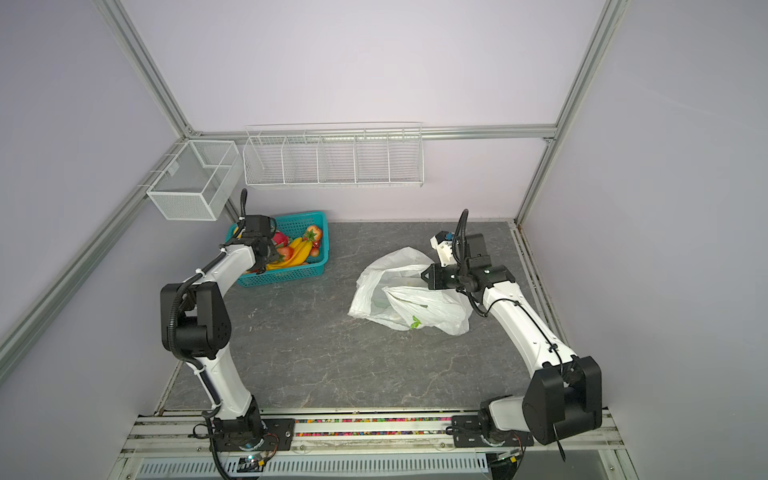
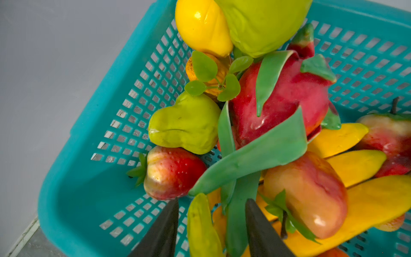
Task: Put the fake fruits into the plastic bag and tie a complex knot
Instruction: 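Lower the left gripper into the basket and grasp the yellow bananas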
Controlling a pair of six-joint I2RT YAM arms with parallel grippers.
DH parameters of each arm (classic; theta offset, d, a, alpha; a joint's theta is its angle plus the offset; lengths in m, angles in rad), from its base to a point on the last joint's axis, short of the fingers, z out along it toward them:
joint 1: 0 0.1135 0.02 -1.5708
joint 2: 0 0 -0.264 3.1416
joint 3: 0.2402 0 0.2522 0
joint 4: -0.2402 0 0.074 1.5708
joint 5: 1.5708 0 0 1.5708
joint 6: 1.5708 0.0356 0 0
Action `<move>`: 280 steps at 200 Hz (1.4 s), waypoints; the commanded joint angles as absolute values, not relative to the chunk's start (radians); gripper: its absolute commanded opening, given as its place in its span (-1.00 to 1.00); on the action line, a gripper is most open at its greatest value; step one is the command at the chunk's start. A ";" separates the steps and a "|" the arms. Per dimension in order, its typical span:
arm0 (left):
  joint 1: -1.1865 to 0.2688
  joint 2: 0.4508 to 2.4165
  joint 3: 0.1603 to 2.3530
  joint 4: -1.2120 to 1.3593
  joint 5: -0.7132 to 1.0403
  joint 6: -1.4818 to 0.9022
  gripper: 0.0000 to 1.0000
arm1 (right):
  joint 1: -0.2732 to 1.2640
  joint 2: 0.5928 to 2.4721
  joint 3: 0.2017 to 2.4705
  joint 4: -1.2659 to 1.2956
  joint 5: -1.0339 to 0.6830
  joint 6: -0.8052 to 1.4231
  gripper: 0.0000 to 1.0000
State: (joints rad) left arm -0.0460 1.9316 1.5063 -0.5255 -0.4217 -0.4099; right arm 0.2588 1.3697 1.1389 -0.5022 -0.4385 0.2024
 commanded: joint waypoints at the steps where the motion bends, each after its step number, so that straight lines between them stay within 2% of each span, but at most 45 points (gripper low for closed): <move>1: -0.046 1.961 1.557 -0.556 -0.441 -0.432 -0.14 | 0.266 1.384 1.127 -0.499 -0.449 0.179 -0.83; 103: -0.084 1.972 1.633 -0.620 -0.559 -0.393 -0.71 | 0.277 1.387 1.134 -0.514 -0.436 0.170 -0.82; 153: -0.114 1.960 1.710 -0.695 -0.678 -0.280 -0.81 | 0.281 1.393 1.137 -0.518 -0.435 0.169 -0.82; 218: -0.155 1.951 1.776 -0.735 -0.954 -0.067 -0.95 | 0.285 1.401 1.144 -0.525 -0.436 0.165 -0.82; 258: -0.164 1.919 1.771 -0.718 -1.031 0.017 -1.00 | 0.287 1.396 1.144 -0.533 -0.426 0.160 -0.81; 280: -0.176 1.887 1.758 -0.720 -1.018 0.029 -1.00 | 0.286 1.393 1.145 -0.534 -0.421 0.160 -0.81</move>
